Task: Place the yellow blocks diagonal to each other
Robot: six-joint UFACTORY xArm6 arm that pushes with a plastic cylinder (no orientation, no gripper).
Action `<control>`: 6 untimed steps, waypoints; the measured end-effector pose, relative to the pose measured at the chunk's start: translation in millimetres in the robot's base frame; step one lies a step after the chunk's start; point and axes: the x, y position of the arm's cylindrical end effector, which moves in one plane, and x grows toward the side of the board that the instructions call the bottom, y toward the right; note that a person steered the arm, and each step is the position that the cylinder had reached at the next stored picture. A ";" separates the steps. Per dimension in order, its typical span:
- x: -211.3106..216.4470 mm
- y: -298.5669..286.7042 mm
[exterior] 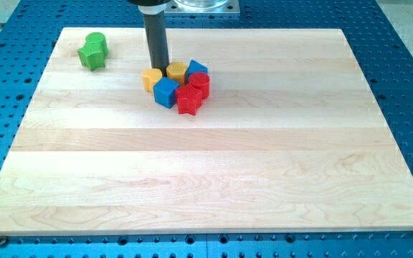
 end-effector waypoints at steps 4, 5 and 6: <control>14.9 -6.2; 9.4 -24.0; 54.4 -60.0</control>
